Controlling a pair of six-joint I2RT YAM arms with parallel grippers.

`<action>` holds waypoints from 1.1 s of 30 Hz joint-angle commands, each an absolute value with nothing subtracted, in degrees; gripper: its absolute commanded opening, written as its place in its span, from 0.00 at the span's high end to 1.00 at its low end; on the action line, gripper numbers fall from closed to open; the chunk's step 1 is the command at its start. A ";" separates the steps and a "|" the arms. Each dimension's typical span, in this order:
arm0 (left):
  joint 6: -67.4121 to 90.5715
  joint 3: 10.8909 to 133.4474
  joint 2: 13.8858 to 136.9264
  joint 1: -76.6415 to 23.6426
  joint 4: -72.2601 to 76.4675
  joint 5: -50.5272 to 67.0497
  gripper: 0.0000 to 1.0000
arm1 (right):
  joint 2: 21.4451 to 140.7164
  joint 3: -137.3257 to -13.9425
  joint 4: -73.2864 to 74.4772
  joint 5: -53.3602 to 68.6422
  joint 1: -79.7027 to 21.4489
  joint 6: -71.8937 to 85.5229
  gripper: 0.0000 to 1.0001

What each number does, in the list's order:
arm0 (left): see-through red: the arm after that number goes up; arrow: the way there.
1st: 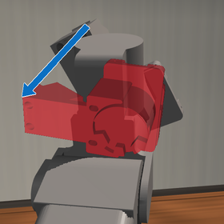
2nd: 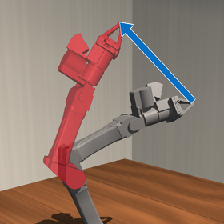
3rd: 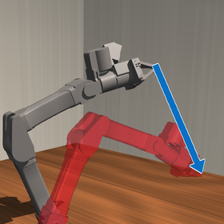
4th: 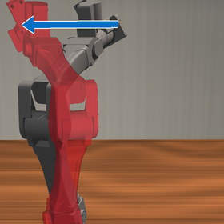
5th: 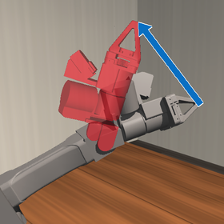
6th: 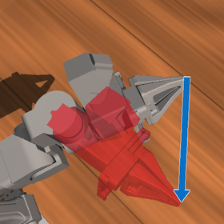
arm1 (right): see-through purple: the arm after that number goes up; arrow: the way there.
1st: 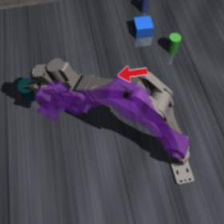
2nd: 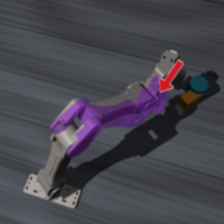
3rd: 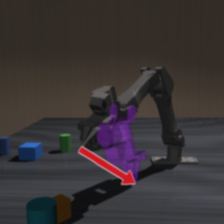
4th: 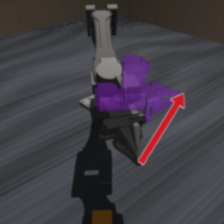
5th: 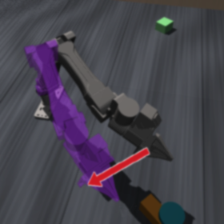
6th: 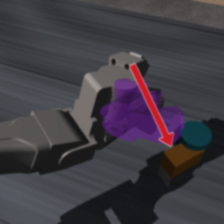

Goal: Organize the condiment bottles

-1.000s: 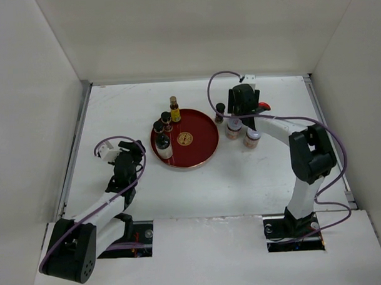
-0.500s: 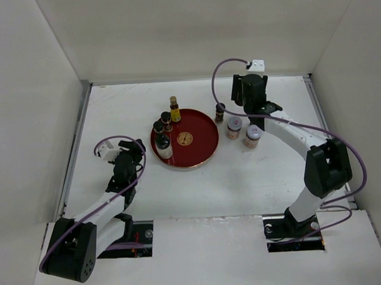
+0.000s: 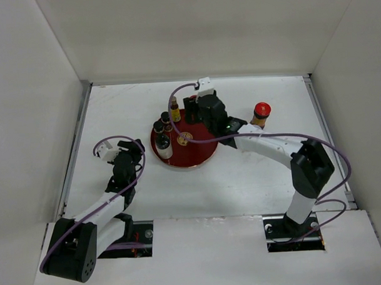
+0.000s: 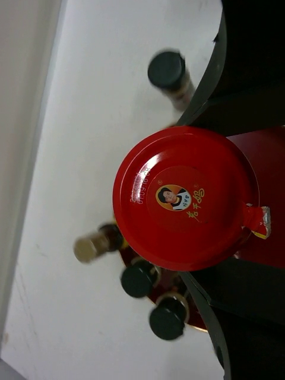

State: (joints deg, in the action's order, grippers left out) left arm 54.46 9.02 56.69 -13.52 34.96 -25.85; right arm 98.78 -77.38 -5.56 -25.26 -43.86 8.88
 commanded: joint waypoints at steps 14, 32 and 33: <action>55.02 8.61 56.16 -13.31 38.50 -24.78 0.44 | 113.46 -89.64 -14.59 -23.99 -44.08 10.28 0.47; 55.19 9.14 58.36 -13.49 38.76 -24.18 0.44 | 116.03 -90.89 -15.46 -22.50 -41.26 9.84 0.15; 55.20 9.14 58.36 -13.40 38.85 -24.00 0.44 | 114.71 -90.01 -15.73 -22.50 -41.26 10.02 0.13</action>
